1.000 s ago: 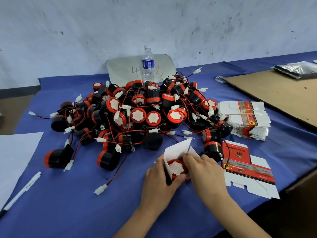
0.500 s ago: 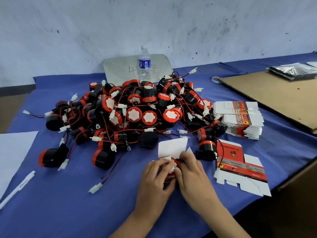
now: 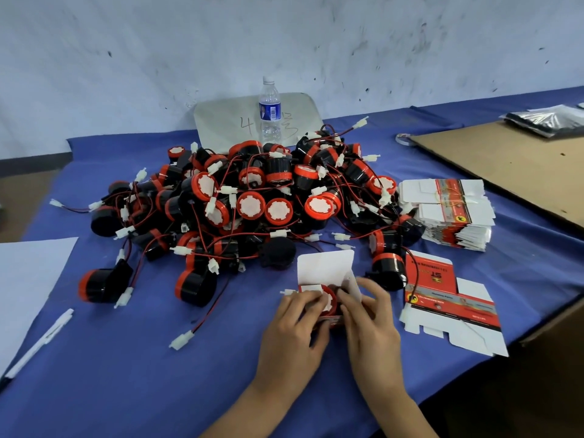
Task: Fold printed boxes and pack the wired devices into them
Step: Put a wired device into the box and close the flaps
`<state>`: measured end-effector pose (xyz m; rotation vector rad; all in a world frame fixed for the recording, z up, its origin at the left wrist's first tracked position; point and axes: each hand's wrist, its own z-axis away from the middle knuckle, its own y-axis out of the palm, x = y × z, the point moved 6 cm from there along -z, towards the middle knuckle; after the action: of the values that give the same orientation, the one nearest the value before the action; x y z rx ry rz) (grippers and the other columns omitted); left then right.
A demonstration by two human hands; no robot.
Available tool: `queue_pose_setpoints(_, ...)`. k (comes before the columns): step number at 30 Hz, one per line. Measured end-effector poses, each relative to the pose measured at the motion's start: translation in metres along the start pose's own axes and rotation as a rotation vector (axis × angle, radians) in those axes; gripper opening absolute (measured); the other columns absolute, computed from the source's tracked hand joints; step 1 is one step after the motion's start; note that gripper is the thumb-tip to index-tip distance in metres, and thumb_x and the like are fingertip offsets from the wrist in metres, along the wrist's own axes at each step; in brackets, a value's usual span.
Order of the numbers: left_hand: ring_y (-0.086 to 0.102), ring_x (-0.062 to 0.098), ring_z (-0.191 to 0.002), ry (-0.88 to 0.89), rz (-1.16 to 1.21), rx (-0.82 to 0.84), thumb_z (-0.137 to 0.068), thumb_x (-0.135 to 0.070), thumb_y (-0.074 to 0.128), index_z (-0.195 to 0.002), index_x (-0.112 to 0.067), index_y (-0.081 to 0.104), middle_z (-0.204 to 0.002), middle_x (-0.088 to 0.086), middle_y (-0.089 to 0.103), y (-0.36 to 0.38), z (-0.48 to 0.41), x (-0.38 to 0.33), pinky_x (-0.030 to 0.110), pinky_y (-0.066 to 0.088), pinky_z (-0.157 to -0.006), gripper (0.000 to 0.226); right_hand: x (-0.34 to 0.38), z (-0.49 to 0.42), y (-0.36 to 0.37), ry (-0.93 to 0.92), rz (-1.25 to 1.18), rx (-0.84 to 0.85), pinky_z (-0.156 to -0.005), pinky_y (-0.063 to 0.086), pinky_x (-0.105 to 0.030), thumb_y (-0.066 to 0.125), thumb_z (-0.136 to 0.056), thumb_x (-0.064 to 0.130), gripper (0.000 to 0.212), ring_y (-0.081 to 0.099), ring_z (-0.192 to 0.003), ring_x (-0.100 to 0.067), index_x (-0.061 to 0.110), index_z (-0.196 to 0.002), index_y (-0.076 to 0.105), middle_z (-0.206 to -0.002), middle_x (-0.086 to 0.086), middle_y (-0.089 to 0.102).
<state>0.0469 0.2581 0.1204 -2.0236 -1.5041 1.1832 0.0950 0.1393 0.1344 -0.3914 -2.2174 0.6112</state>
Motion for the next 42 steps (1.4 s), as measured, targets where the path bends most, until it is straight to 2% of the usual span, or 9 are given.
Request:
queue_pose_setpoints(3,0.052,0.011,-0.108,0.019,0.026,-0.002,-0.077,-0.010,0.079,-0.116,-0.010,0.069,-0.116,-0.001,0.064,0.001,-0.001,-0.003,0.025,0.051,-0.089,0.040,-0.001,0.002,0.000,-0.019,0.003,0.081,-0.089,0.048,-0.020,0.063,-0.087,-0.007,0.051,0.059,-0.112,-0.013,0.019,-0.131,0.057,-0.126,0.001,0.059)
queue_pose_setpoints(6,0.052,0.012,-0.114,0.000,0.036,-0.014,-0.076,-0.008,0.078,-0.120,-0.007,0.066,-0.122,0.004,0.064,0.001,-0.002,-0.003,0.024,0.046,-0.094,0.046,-0.006,0.006,0.003,0.112,-0.076,0.145,-0.094,0.036,-0.007,0.056,-0.095,0.007,0.047,0.053,-0.117,-0.005,0.035,-0.131,0.046,-0.129,0.021,0.053)
queue_pose_setpoints(9,0.055,0.020,-0.122,0.063,-0.037,0.076,-0.071,-0.006,0.079,-0.130,-0.009,0.060,-0.131,0.006,0.060,0.005,0.001,-0.011,0.029,0.047,-0.099,0.062,-0.007,0.007,0.000,0.137,-0.069,0.142,-0.089,0.034,0.000,0.054,-0.096,0.010,0.033,0.055,-0.111,0.001,0.030,-0.122,0.059,-0.121,0.034,0.046)
queue_pose_setpoints(14,0.052,0.019,-0.123,0.103,-0.050,0.065,-0.076,-0.015,0.073,-0.123,-0.012,0.065,-0.130,0.003,0.062,0.004,-0.002,-0.014,0.032,0.049,-0.098,0.048,-0.010,-0.029,-0.028,0.176,-0.229,0.072,-0.069,0.052,-0.030,0.055,-0.094,0.038,0.009,0.066,-0.077,-0.006,0.031,-0.096,0.059,-0.086,0.015,0.064)
queue_pose_setpoints(17,0.056,0.018,-0.121,0.061,0.050,0.080,-0.074,-0.020,0.079,-0.120,-0.017,0.067,-0.129,-0.003,0.062,0.006,-0.002,-0.009,0.028,0.051,-0.094,0.047,-0.005,-0.067,-0.036,0.182,-0.381,0.089,-0.082,0.050,-0.027,0.053,-0.093,0.041,0.019,0.063,-0.096,-0.007,0.030,-0.101,0.066,-0.100,0.011,0.065)
queue_pose_setpoints(22,0.046,0.005,-0.125,0.013,0.202,0.130,-0.086,-0.031,0.059,-0.122,-0.021,0.065,-0.135,-0.011,0.054,0.007,-0.005,-0.002,0.011,0.034,-0.104,0.037,-0.004,-0.083,0.004,0.313,-0.447,0.505,-0.097,0.047,-0.031,0.051,-0.097,0.031,0.032,0.061,-0.113,-0.014,0.013,-0.116,0.070,-0.115,-0.006,0.070)
queue_pose_setpoints(34,0.045,-0.008,-0.119,-0.002,0.322,0.110,-0.087,-0.027,0.060,-0.117,-0.020,0.066,-0.126,-0.019,0.055,0.007,-0.007,-0.003,0.009,0.039,-0.097,0.031,-0.014,-0.054,0.010,0.283,-0.527,0.552,-0.079,0.049,-0.014,0.057,-0.092,-0.005,0.031,0.067,-0.089,0.004,0.015,-0.112,0.071,-0.095,0.012,0.074)
queue_pose_setpoints(38,0.059,-0.003,-0.097,-0.161,0.455,-0.002,-0.080,-0.018,0.071,-0.096,-0.033,0.059,-0.101,-0.018,0.062,-0.002,-0.006,0.007,0.012,0.046,-0.080,0.025,-0.018,-0.038,0.013,0.241,-0.521,0.524,-0.101,0.043,-0.021,0.061,-0.091,0.002,0.034,0.058,-0.116,0.000,0.026,-0.115,0.068,-0.116,0.012,0.069)
queue_pose_setpoints(42,0.061,0.013,-0.091,-0.363,0.601,-0.181,-0.075,-0.011,0.077,-0.087,-0.019,0.047,-0.090,-0.005,0.055,-0.011,-0.001,0.024,0.019,0.050,-0.079,0.033,-0.019,-0.025,0.015,0.086,-0.381,0.514,-0.110,0.023,-0.012,0.064,-0.091,0.013,0.036,0.045,-0.128,0.005,0.037,-0.118,0.063,-0.126,0.022,0.061)
